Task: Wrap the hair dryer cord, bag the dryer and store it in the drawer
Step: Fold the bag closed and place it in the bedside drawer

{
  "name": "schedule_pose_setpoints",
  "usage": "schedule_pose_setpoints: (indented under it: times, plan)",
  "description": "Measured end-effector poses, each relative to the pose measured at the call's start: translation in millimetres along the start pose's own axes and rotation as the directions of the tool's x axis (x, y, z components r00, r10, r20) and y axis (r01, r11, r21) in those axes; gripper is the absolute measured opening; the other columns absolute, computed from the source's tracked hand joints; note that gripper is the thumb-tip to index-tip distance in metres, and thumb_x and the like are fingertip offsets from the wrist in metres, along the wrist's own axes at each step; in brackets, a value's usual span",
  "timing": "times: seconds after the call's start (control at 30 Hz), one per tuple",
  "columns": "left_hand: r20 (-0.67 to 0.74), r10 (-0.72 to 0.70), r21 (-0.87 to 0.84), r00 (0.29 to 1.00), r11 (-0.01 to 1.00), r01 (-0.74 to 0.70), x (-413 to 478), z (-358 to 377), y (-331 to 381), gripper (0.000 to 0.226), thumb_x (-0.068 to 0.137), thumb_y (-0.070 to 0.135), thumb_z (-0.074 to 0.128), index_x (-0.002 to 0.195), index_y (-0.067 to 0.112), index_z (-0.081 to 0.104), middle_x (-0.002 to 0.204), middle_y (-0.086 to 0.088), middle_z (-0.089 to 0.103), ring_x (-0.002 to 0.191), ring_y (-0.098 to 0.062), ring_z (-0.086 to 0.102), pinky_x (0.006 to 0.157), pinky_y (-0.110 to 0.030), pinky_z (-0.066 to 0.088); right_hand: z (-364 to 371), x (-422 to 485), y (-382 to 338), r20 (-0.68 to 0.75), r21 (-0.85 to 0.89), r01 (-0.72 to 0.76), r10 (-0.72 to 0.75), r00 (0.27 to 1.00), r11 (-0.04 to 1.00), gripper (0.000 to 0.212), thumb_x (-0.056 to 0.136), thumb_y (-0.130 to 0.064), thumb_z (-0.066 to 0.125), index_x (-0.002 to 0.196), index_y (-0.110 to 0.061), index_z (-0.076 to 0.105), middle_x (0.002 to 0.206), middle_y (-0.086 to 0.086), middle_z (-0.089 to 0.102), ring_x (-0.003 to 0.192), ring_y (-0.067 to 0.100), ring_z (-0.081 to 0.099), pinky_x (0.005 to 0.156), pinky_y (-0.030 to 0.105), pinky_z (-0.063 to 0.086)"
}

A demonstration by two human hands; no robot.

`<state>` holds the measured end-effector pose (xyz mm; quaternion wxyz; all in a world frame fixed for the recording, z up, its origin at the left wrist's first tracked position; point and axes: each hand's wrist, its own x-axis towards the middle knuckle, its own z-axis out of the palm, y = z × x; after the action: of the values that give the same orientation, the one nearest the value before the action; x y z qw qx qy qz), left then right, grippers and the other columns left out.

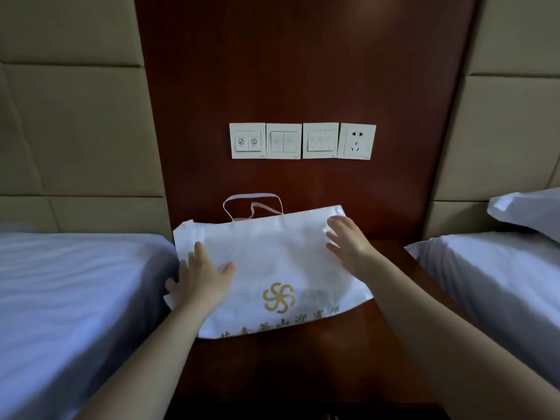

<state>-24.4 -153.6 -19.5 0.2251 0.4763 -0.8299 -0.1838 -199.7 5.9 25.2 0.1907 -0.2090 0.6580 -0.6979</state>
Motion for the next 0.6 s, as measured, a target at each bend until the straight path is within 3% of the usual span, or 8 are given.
schedule_pose_setpoints:
  times: [0.07,0.13,0.17,0.2,0.27,0.37,0.5,0.6]
  plan:
    - [-0.054,0.003,-0.008,0.999,1.000,-0.003,0.0,5.3,-10.9,0.071,0.088,0.054,0.045,0.140,0.010,0.026,0.142,-0.012,0.041,0.130,-0.036,0.038,0.103,-0.052,0.032,-3.1,-8.2,10.0,0.004,-0.414,0.150,-0.163,0.987,0.898,0.038,0.095,-0.019,0.049,0.132,-0.013,0.044,0.128,0.006,0.049,0.118,0.021,0.049,0.088,0.029,0.038]
    - [-0.062,0.002,-0.025,0.998,1.000,-0.004,-0.9,8.8,-18.4,0.068,0.087,0.057,0.044,0.134,0.008,0.031,0.139,-0.013,0.041,0.124,-0.037,0.044,0.097,-0.051,0.038,-8.6,-16.0,20.2,0.003,-0.762,0.214,-0.328,0.945,0.612,0.046,0.092,-0.023,0.052,0.136,-0.016,0.041,0.136,0.005,0.046,0.122,0.023,0.045,0.094,0.034,0.038]
    - [-0.046,-0.006,-0.037,0.999,0.999,0.005,-1.9,9.2,-21.0,0.068,0.087,0.058,0.042,0.134,0.009,0.030,0.139,-0.014,0.040,0.121,-0.038,0.046,0.095,-0.050,0.041,-10.5,-19.4,24.9,-0.002,-0.844,0.189,-0.355,0.935,0.502,0.050,0.091,-0.027,0.052,0.138,-0.016,0.036,0.144,0.005,0.038,0.129,0.027,0.038,0.100,0.039,0.035]
    - [-0.032,-0.017,-0.051,0.999,0.999,0.016,-3.5,9.1,-22.6,0.068,0.088,0.058,0.040,0.136,0.010,0.029,0.138,-0.014,0.040,0.118,-0.039,0.048,0.092,-0.048,0.043,-12.0,-22.1,29.0,-0.028,-0.871,0.135,-0.322,0.946,0.472,0.056,0.091,-0.032,0.052,0.140,-0.016,0.031,0.149,0.007,0.031,0.133,0.031,0.033,0.103,0.044,0.033]
    - [-0.038,-0.029,-0.084,0.999,0.996,0.026,-6.1,7.7,-25.2,0.064,0.091,0.055,0.039,0.139,0.013,0.029,0.135,-0.015,0.044,0.115,-0.039,0.050,0.082,-0.041,0.043,-13.8,-26.9,31.4,-0.096,-0.824,0.018,-0.172,0.980,0.566,0.064,0.091,-0.039,0.051,0.142,-0.014,0.023,0.147,0.010,0.031,0.128,0.035,0.040,0.097,0.046,0.038]
    - [-0.042,-0.048,-0.171,0.998,0.984,0.040,-10.0,1.8,-28.2,0.056,0.092,0.053,0.041,0.136,0.019,0.037,0.129,-0.013,0.053,0.116,-0.038,0.052,0.077,-0.038,0.039,-17.7,-29.4,30.7,-0.140,-0.719,-0.065,-0.052,0.989,0.692,0.058,0.093,-0.034,0.051,0.138,-0.009,0.025,0.130,0.013,0.050,0.106,0.032,0.053,0.079,0.035,0.040]
    - [-0.036,-0.087,-0.375,0.996,0.924,0.067,-10.6,-6.2,-39.7,0.048,0.092,0.045,0.048,0.133,0.021,0.047,0.133,-0.009,0.054,0.119,-0.036,0.051,0.093,-0.044,0.043,-27.0,-28.8,29.8,-0.175,-0.647,-0.017,-0.127,0.976,0.763,0.048,0.091,-0.020,0.051,0.136,-0.018,0.035,0.128,0.013,0.053,0.111,0.033,0.052,0.085,0.036,0.041]
    - [-0.145,-0.038,-0.419,0.989,0.908,-0.027,-12.9,-11.8,-45.5,0.029,0.094,0.025,0.051,0.110,0.005,0.065,0.110,-0.015,0.066,0.097,-0.032,0.057,0.078,-0.035,0.043,-29.7,-26.9,28.0,-0.176,-0.605,0.079,-0.230,0.957,0.793,0.038,0.090,-0.011,0.047,0.126,-0.022,0.050,0.131,0.010,0.053,0.114,0.031,0.051,0.084,0.030,0.039]
